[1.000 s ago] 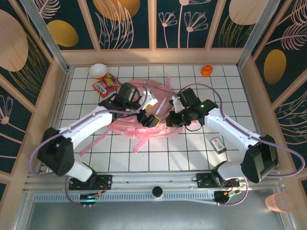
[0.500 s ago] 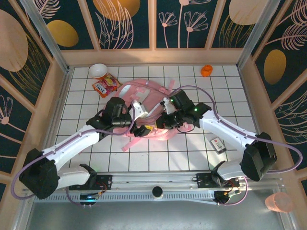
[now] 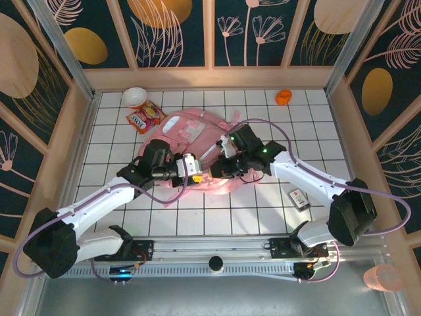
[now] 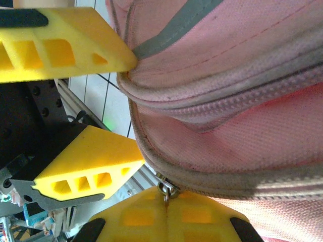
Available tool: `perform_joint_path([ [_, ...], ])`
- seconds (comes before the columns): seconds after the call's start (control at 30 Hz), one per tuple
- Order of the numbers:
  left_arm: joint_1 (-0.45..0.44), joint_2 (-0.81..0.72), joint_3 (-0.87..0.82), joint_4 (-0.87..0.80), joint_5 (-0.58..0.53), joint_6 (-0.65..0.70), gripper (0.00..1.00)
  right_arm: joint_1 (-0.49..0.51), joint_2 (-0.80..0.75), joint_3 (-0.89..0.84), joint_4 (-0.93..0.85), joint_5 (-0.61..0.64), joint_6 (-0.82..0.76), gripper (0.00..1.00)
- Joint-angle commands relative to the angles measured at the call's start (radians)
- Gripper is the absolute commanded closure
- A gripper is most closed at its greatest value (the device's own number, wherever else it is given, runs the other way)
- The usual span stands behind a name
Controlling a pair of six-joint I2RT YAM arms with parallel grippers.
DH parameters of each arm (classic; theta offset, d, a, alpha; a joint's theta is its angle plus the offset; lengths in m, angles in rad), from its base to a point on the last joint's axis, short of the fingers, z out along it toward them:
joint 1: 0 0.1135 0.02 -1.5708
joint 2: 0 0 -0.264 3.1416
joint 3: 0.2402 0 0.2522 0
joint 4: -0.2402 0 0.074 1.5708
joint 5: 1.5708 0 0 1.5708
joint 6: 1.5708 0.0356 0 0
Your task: Pack the student bag
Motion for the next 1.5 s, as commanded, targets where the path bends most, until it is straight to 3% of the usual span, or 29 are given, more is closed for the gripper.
perform_joint_path([
  [0.0, -0.016, 0.006, -0.001, 0.021, 0.036, 0.080, 0.47, 0.010, 0.002, 0.014, 0.098, -0.060, 0.004, 1.00],
  [0.17, -0.036, 0.030, 0.011, 0.039, 0.039, 0.081, 0.64, 0.010, 0.006, 0.022, 0.103, -0.076, 0.005, 1.00],
  [0.33, -0.037, 0.033, 0.004, 0.020, -0.031, 0.081, 1.00, -0.009, -0.008, 0.039, 0.006, 0.013, -0.032, 1.00],
  [0.67, -0.034, -0.010, -0.018, -0.075, -0.107, 0.112, 1.00, -0.176, -0.069, 0.006, -0.168, 0.094, -0.169, 1.00],
  [0.9, -0.031, -0.022, -0.022, -0.098, -0.127, 0.121, 1.00, -0.217, -0.073, -0.011, -0.181, 0.145, -0.232, 1.00],
  [1.0, -0.020, -0.023, -0.029, -0.088, -0.157, 0.124, 1.00, -0.199, -0.096, -0.023, -0.142, 0.134, -0.193, 1.00],
  [1.2, 0.070, -0.025, -0.012, -0.136, -0.219, 0.166, 1.00, -0.006, -0.129, -0.103, 0.068, 0.146, -0.002, 1.00],
  [1.27, 0.077, -0.057, -0.028, -0.148, -0.269, 0.173, 0.90, 0.044, -0.113, -0.104, 0.132, 0.154, 0.046, 1.00],
  [1.33, 0.078, -0.094, -0.035, -0.168, -0.280, 0.154, 0.74, 0.069, -0.102, -0.095, 0.166, 0.158, 0.067, 1.00],
  [1.4, 0.078, -0.124, -0.012, -0.217, -0.232, 0.116, 0.54, 0.073, -0.089, -0.085, 0.180, 0.150, 0.072, 1.00],
  [1.47, 0.078, -0.139, 0.022, -0.247, -0.150, 0.073, 0.40, 0.074, -0.068, -0.072, 0.171, 0.138, 0.052, 1.00],
])
